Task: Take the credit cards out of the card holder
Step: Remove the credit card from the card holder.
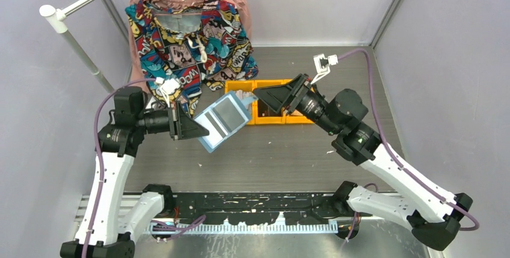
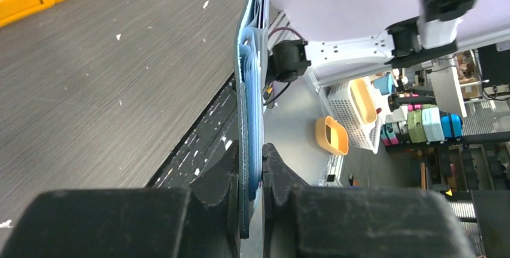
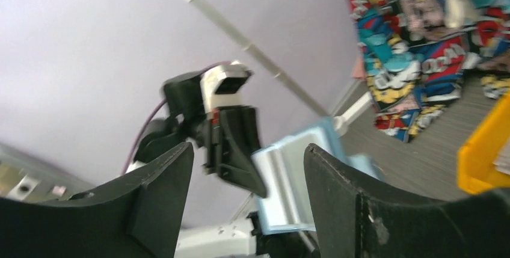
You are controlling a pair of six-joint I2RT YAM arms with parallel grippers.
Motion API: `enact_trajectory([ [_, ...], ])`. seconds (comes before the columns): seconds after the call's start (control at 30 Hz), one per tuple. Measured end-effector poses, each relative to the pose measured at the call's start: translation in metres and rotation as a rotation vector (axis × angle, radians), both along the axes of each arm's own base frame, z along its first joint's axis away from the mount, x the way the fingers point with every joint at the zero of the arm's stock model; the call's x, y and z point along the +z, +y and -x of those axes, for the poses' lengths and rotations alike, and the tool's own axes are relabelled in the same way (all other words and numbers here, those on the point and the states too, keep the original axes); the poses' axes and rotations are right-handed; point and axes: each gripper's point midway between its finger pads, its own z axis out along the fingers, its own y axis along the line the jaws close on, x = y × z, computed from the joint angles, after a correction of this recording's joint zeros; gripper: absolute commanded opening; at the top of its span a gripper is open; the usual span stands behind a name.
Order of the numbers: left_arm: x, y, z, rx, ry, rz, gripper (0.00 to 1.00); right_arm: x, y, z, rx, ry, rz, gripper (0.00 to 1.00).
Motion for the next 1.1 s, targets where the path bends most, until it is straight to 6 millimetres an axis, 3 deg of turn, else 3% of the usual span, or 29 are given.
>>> enact_trajectory([
  [0.1,-0.01,0.002,0.002,-0.023,0.005,-0.037,0.0,0.014,0.021,0.018,0.159,-0.036,0.024,0.68],
  [0.17,-0.017,0.003,0.005,-0.046,0.015,-0.053,0.0,0.005,0.042,0.028,0.281,-0.029,0.05,0.67],
  [0.23,-0.021,0.003,0.008,-0.064,0.019,-0.065,0.0,-0.014,0.062,0.037,0.384,0.003,0.088,0.65],
  [0.37,-0.027,0.005,0.016,-0.089,0.015,-0.082,0.0,-0.077,0.099,0.052,0.561,0.135,0.203,0.6],
  [0.47,-0.029,0.006,0.02,-0.103,0.02,-0.088,0.0,-0.099,0.106,0.066,0.639,0.184,0.242,0.59],
  [0.7,-0.027,0.004,0.027,-0.14,0.016,-0.069,0.0,-0.099,0.106,0.077,0.706,0.172,0.242,0.55],
  [0.97,-0.021,0.002,0.034,-0.172,0.025,-0.029,0.0,-0.113,0.113,0.086,0.74,0.174,0.282,0.53],
  [1.1,-0.021,0.002,0.036,-0.172,0.036,-0.026,0.0,-0.119,0.118,0.089,0.745,0.17,0.307,0.45],
])
